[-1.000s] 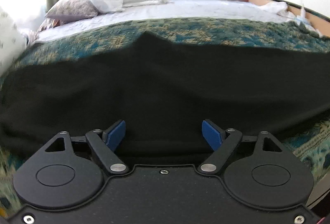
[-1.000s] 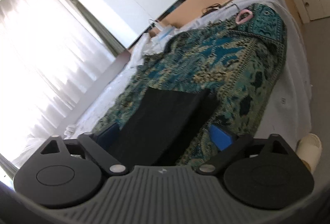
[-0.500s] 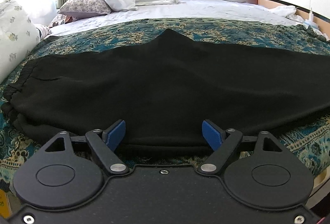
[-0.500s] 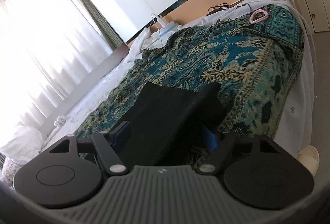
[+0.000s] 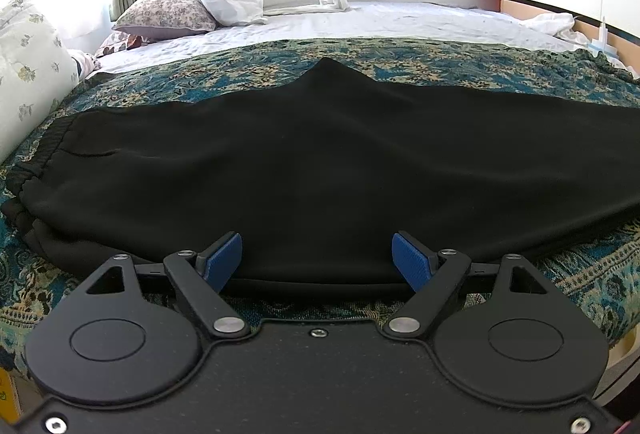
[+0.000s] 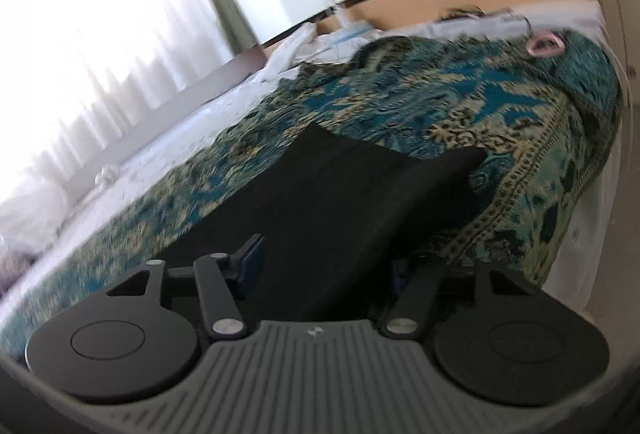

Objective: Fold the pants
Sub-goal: 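Fold the held trouser leg over toward the left gripper with the right gripper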

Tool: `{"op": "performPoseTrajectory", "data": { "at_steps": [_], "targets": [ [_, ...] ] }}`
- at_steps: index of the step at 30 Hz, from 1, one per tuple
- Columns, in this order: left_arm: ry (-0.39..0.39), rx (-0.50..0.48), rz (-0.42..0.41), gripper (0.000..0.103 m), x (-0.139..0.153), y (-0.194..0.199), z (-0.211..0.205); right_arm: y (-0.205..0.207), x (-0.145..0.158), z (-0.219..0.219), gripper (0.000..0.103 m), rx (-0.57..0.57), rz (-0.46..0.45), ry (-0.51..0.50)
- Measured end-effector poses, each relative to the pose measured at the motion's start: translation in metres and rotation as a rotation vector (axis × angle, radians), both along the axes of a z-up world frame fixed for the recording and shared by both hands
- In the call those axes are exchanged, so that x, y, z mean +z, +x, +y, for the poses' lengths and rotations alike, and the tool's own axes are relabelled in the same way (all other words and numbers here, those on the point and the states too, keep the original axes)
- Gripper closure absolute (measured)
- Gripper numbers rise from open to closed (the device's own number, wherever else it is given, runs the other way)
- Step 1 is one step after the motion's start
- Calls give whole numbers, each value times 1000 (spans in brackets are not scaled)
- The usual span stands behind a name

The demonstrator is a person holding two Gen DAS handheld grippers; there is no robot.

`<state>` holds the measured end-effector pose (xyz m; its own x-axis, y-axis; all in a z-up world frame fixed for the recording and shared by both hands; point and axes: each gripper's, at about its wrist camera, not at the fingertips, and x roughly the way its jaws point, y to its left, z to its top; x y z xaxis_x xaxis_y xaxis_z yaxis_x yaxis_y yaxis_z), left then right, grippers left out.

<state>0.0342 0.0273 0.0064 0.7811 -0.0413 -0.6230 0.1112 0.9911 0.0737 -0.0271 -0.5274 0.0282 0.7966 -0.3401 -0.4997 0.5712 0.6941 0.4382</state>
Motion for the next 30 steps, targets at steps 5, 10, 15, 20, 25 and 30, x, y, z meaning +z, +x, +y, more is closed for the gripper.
{"op": "performPoseTrajectory", "data": {
  "at_steps": [5,10,15,20,25,30],
  "targets": [
    [-11,-3,-4,21,0,0,2,8,-1,-26,85,-85,18,122],
    [-17,-5,-15,21,-2,-1,4,33,21,-10,95,-61,106,40],
    [-33,-9,-35,21,-4,-4,6,89,67,94,95,198,171,-260],
    [-59,-17,-52,21,-6,-7,12,121,48,284,94,755,262,-579],
    [-72,-41,-61,21,-6,-9,15,100,3,390,92,997,281,-713],
    [-87,-65,-68,21,-7,-11,20,86,8,406,91,1010,255,-777]
  ]
}}
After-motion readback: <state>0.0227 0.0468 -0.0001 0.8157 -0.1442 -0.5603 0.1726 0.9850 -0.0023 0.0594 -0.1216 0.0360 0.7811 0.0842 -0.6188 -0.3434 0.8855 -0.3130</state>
